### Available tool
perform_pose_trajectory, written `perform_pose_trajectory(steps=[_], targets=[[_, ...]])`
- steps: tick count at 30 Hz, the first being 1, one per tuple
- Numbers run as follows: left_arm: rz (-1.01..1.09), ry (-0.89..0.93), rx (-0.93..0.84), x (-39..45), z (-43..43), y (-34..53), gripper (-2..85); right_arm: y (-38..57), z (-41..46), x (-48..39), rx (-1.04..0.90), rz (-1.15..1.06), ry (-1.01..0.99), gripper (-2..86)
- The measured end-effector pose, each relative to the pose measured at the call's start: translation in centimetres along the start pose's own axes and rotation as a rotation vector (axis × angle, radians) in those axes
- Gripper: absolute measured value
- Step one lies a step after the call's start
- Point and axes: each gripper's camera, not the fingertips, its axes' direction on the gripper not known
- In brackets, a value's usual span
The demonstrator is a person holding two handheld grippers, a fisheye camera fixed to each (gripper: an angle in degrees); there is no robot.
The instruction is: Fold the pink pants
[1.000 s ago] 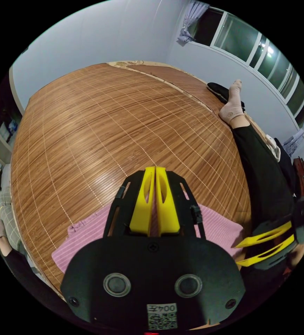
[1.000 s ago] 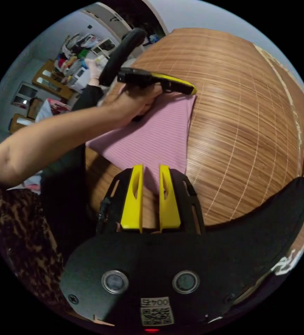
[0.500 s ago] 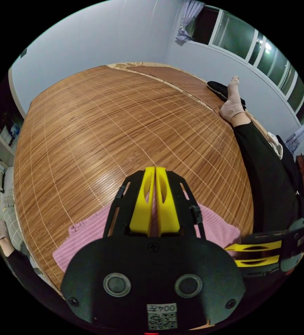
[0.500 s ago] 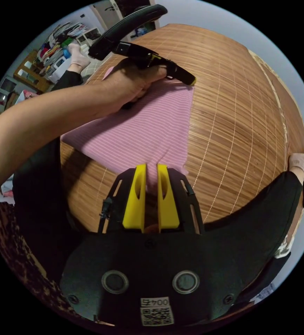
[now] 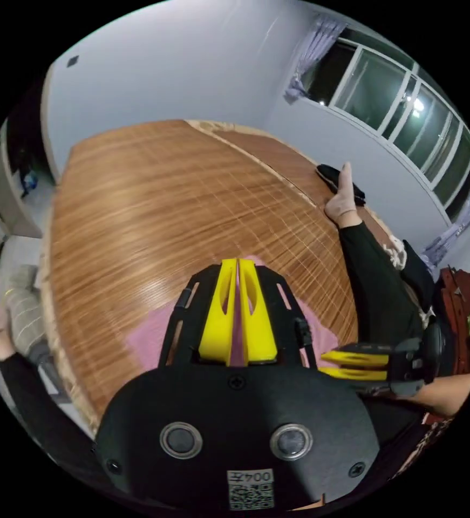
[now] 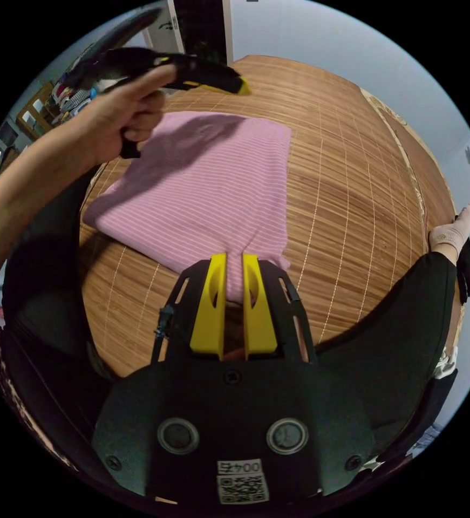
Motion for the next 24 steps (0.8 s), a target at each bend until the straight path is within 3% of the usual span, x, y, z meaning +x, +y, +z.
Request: perform_pose_trajectory(steps=[4, 14, 20, 24], targets=[[-0.067, -0.122, -0.064, -1.3, -0.7, 4.4, 0.3, 0.8, 0.2, 0.6, 0.002, 0.015, -0.019, 6.0], [-0.158, 0.037, -0.136, -2.0, -1.8, 6.2, 2.1, 3.0, 0.9, 3.8, 0.019, 0.05, -0.103, 6.3], [-0.003, 0.092, -0.036, 3.9, -8.9, 12.8, 6.5, 6.0, -0.4, 9.0, 0.15, 0.208, -0.297, 10.6], [0.137, 0.075, -0.061, 8.1, -10.6, 17.5, 9.3, 8.9, -1.2, 13.2, 0.27, 0.369, -0.427, 11.4]])
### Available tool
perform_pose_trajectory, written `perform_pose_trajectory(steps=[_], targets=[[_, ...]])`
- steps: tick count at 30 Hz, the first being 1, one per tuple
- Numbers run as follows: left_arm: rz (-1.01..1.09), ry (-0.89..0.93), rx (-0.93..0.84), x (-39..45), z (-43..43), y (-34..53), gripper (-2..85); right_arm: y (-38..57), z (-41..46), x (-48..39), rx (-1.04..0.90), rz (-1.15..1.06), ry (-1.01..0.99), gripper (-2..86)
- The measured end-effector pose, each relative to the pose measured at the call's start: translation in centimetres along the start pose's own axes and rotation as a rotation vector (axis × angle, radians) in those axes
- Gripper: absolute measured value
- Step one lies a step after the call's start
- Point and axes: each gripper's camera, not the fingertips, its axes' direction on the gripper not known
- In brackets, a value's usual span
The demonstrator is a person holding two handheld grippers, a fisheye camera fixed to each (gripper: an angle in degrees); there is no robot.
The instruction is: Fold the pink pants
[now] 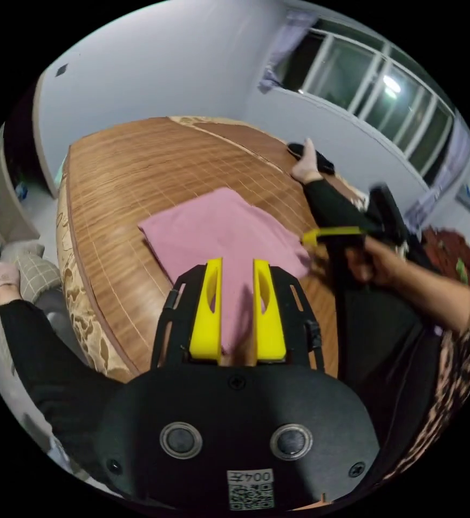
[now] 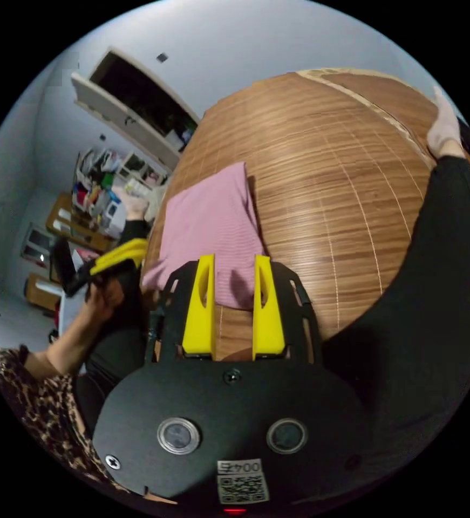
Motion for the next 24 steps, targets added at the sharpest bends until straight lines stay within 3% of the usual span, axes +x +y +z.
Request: perform_pose_trajectory(steps=[5, 12, 15, 24], targets=[[0.254, -0.082, -0.134, 6.4, 2.0, 1.2, 13.9, 0.6, -1.3, 5.0, 0.032, 0.174, -0.099, 12.8], [0.464, -0.308, -0.272, 11.1, 5.6, 2.5, 14.0, 0.6, -0.8, 7.7, -0.056, 0.192, -0.111, 14.2], [0.446, -0.328, -0.266, 10.8, 5.9, 2.4, 11.5, 0.9, -1.3, 9.1, -0.069, 0.21, -0.149, 15.8], [0.094, -0.01, -0.126, 4.0, 2.2, 1.2, 6.9, 3.8, -3.9, 11.7, -0.07, 0.306, -0.312, 18.4]])
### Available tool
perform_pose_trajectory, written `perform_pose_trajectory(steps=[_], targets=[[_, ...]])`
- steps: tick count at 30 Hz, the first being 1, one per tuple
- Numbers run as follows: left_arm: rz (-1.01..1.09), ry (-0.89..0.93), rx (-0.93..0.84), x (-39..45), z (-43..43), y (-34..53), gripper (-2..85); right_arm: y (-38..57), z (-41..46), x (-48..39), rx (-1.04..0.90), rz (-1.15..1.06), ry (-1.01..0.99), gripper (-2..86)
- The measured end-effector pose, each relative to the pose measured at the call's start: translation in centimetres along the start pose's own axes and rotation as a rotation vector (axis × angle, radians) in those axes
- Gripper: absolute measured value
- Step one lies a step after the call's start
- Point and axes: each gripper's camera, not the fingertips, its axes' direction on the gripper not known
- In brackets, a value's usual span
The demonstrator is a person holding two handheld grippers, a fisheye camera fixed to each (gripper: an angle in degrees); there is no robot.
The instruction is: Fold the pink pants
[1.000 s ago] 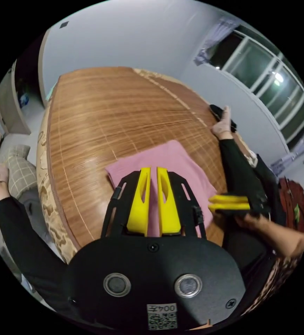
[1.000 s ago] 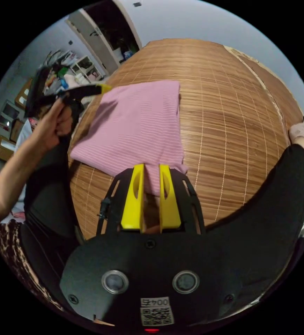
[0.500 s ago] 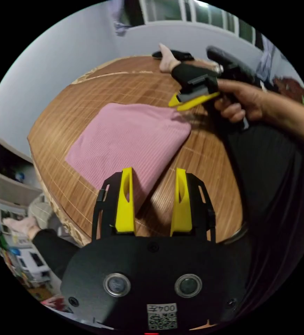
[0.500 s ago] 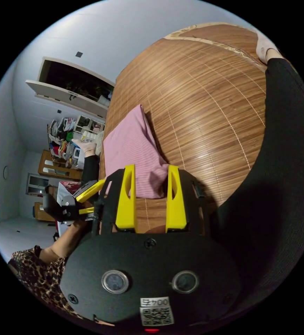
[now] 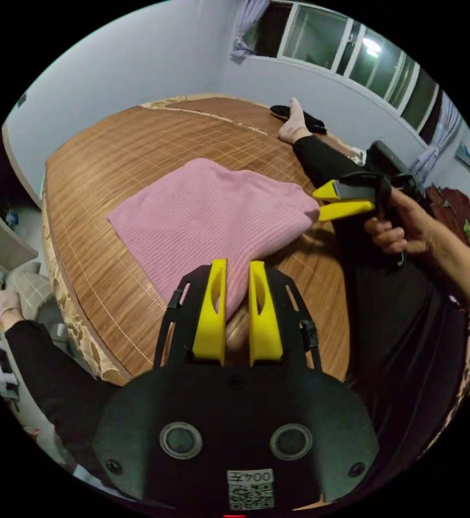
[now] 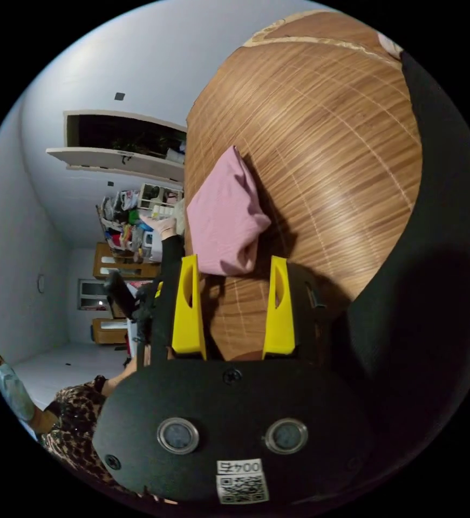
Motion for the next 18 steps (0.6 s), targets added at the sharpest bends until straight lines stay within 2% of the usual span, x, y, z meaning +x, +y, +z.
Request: perform_pose_trajectory(steps=[4, 8, 15, 18], targets=[[0.001, 0.045, 0.007, -0.8, -0.6, -0.1, 6.7, 1.9, 0.7, 1.6, -0.022, 0.075, -0.147, 21.1], [0.026, 0.082, 0.008, -1.5, -1.2, -0.3, 6.6, 2.1, 1.2, 3.3, 0.03, 0.15, -0.182, 22.6], [0.075, 0.113, -0.027, -3.5, -1.3, -1.0, 6.7, 2.2, 1.6, 5.1, -0.002, 0.175, -0.189, 11.8], [0.047, 0.188, -0.02, -5.9, -1.6, -1.5, 7.3, 2.9, 0.2, 5.7, -0.011, 0.16, -0.192, 9.0]])
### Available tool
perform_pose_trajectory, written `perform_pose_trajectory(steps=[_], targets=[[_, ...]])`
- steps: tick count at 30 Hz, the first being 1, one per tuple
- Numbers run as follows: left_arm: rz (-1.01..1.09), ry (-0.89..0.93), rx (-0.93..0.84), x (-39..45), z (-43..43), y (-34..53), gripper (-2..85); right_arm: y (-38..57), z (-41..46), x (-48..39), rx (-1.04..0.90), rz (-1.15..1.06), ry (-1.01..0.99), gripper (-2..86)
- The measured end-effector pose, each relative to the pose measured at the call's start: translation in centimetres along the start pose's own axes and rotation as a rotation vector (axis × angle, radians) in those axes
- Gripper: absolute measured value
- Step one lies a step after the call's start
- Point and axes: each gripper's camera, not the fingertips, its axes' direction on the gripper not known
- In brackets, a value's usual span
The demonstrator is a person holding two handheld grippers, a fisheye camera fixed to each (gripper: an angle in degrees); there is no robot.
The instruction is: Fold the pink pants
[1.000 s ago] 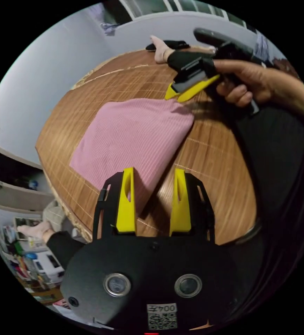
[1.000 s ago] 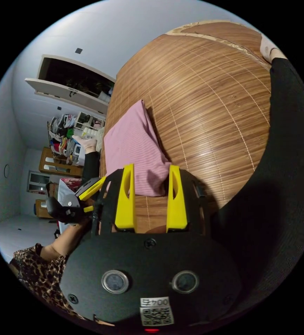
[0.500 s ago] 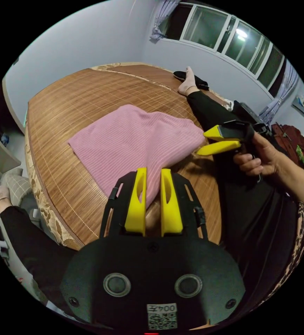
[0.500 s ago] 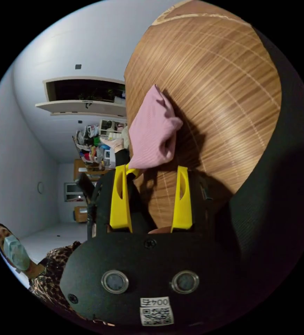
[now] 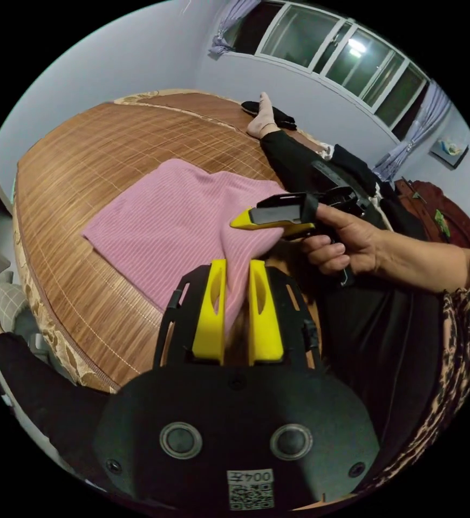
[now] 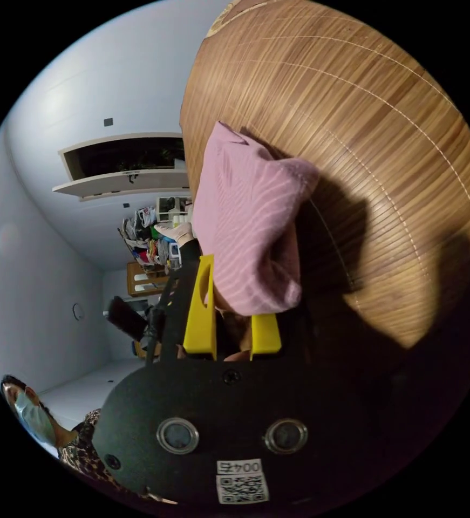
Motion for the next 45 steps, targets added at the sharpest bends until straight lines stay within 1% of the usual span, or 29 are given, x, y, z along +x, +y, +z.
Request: perform_pose_trajectory(steps=[3, 5, 6, 7, 8, 11, 13, 15, 17, 19, 20, 21, 22, 23, 24, 25, 26, 30, 36, 40, 41, 42, 44, 45], targets=[[-0.104, 0.169, 0.092, -3.6, -2.1, 0.1, 8.6, 1.0, -2.4, 0.2, 0.03, 0.013, -0.045, 7.9], [-0.298, 0.389, 0.208, -7.4, -3.8, 1.1, 12.0, 2.0, -4.4, -0.2, 0.064, 0.029, -0.07, 7.6], [-0.356, 0.441, 0.24, -8.3, -4.3, 1.6, 13.2, 2.2, -4.9, -0.4, 0.072, 0.03, -0.072, 7.5], [-0.464, 0.527, 0.315, -9.6, -5.2, 2.9, 15.7, 2.7, -5.8, -0.7, 0.086, 0.031, -0.078, 7.5], [-0.554, 0.56, 0.375, -10.4, -6.1, 4.3, 18.4, 3.3, -6.6, -1.0, 0.1, 0.032, -0.094, 7.3], [-0.68, 0.502, 0.393, -11.3, -7.8, 6.7, 24.3, 4.8, -8.7, -1.7, 0.136, 0.04, -0.137, 7.1], [-0.745, 0.52, 0.382, -12.2, -7.9, 7.5, 27.0, 5.8, -9.8, -2.1, 0.152, 0.033, -0.158, 7.0], [-0.799, 0.612, 0.386, -13.4, -7.0, 7.9, 28.9, 6.8, -11.0, -2.7, 0.161, 0.014, -0.172, 7.0], [-0.883, 0.824, 0.411, -15.2, -4.4, 7.9, 30.3, 8.3, -12.6, -3.4, 0.162, -0.022, -0.165, 6.9], [-0.931, 0.979, 0.419, -16.4, -2.1, 7.5, 29.9, 9.6, -13.8, -3.9, 0.153, -0.052, -0.144, 6.9], [-0.946, 1.035, 0.418, -17.0, -0.9, 7.0, 28.1, 10.6, -14.5, -4.1, 0.141, -0.071, -0.123, 6.9], [-0.936, 1.053, 0.417, -17.1, -0.5, 6.6, 27.1, 11.1, -14.9, -4.2, 0.134, -0.079, -0.112, 6.9], [-0.904, 1.07, 0.418, -17.2, -0.2, 5.8, 22.2, 12.1, -15.6, -4.4, 0.117, -0.097, -0.091, 6.9], [-0.89, 1.032, 0.415, -17.0, -0.5, 5.1, 17.0, 13.2, -16.4, -4.5, 0.104, -0.115, -0.077, 6.9], [-0.881, 0.989, 0.406, -16.7, -0.9, 4.7, 14.3, 13.8, -16.9, -4.6, 0.106, -0.121, -0.08, 6.9], [-0.841, 0.897, 0.399, -16.0, -2.1, 3.7, 11.0, 14.9, -18.3, -4.6, 0.122, -0.127, -0.113, 6.9], [-0.789, 0.857, 0.398, -15.1, -3.2, 2.4, 9.6, 16.0, -19.8, -4.8, 0.131, -0.133, -0.146, 6.9], [-0.637, 0.78, 0.359, -12.2, -6.2, -2.7, 8.1, 19.2, -25.4, -6.7, 0.19, -0.192, -0.212, 6.9], [-0.394, 0.816, 0.241, -6.3, -6.4, -14.8, 7.9, 24.1, -37.8, -8.4, 0.382, -0.242, -0.298, 7.0], [-0.146, 0.793, 0.158, 1.0, -4.6, -26.3, 7.9, 27.8, -49.1, -9.9, 0.599, -0.3, -0.239, 6.9], [-0.048, 0.789, 0.157, 3.8, -4.4, -29.8, 8.0, 29.2, -52.7, -10.9, 0.679, -0.328, -0.204, 6.9], [-0.001, 0.795, 0.162, 5.2, -4.4, -31.5, 8.0, 30.0, -54.5, -11.4, 0.721, -0.347, -0.186, 6.9], [0.184, 0.835, 0.182, 10.8, -3.9, -37.6, 8.2, 34.0, -60.9, -13.9, 0.909, -0.452, -0.087, 7.0], [0.228, 0.842, 0.185, 12.2, -3.6, -38.9, 8.4, 35.1, -62.2, -14.4, 0.957, -0.475, -0.057, 7.0]])
